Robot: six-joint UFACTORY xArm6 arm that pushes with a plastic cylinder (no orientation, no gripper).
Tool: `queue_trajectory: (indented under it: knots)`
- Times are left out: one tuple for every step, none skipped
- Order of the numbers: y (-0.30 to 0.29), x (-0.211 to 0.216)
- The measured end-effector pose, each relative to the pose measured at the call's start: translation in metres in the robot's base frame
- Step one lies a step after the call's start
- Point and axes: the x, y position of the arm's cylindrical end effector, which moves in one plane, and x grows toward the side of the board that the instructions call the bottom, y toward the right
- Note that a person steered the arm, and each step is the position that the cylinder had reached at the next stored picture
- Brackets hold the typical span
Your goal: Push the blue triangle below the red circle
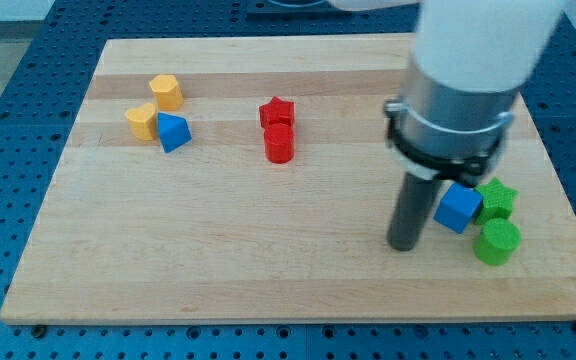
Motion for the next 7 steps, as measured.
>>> queue_trajectory:
  knots:
    - [-0.057, 0.0]
    - [-0.12, 0.005]
    - [-0.171, 0.027]
    - [-0.227, 0.029]
    - [-0.283, -0.016]
    - [-0.314, -0.092]
    - [-0.313, -0.109]
